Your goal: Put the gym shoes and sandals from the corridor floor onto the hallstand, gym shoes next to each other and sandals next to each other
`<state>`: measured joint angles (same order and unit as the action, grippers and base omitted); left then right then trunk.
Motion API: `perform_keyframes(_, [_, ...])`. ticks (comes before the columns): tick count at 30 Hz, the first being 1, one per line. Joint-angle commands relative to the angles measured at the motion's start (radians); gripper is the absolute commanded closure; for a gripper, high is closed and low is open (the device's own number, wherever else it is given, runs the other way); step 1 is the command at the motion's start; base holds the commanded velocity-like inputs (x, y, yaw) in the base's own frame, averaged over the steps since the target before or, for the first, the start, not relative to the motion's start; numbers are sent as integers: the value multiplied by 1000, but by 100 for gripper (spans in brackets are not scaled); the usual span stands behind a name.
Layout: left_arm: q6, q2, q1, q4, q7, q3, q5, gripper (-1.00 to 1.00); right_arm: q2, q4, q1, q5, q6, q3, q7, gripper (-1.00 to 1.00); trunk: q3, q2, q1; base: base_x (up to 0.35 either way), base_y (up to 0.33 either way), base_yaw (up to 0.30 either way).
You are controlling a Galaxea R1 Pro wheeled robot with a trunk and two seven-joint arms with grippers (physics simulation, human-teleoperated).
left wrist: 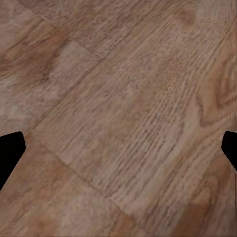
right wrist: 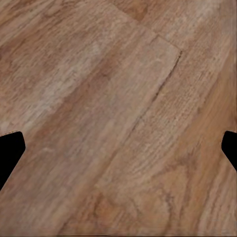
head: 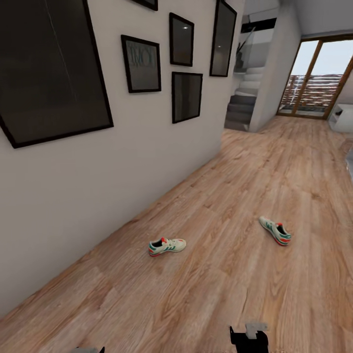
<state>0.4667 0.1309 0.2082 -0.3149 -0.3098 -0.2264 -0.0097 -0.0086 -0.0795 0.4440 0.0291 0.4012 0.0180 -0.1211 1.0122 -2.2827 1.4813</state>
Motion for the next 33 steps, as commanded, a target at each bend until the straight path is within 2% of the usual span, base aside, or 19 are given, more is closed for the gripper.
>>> perform_keyframes(1, [1, 0, 0, 0, -9, -8, -1, -100, 0, 1, 1, 3, 2, 2, -4, -100, 1, 0, 0, 0, 0, -300])
perform_keyframes(21, [1, 0, 0, 0, -9, -8, -2, -100, -1, 1, 1, 3, 2, 2, -2, -100, 1, 0, 0, 0, 5, -300])
perform_keyframes(33, [1, 0, 0, 0, -9, -8, -1, -100, -1, 1, 1, 2, 2, 2, -2, -100, 1, 0, 0, 0, 232, -300])
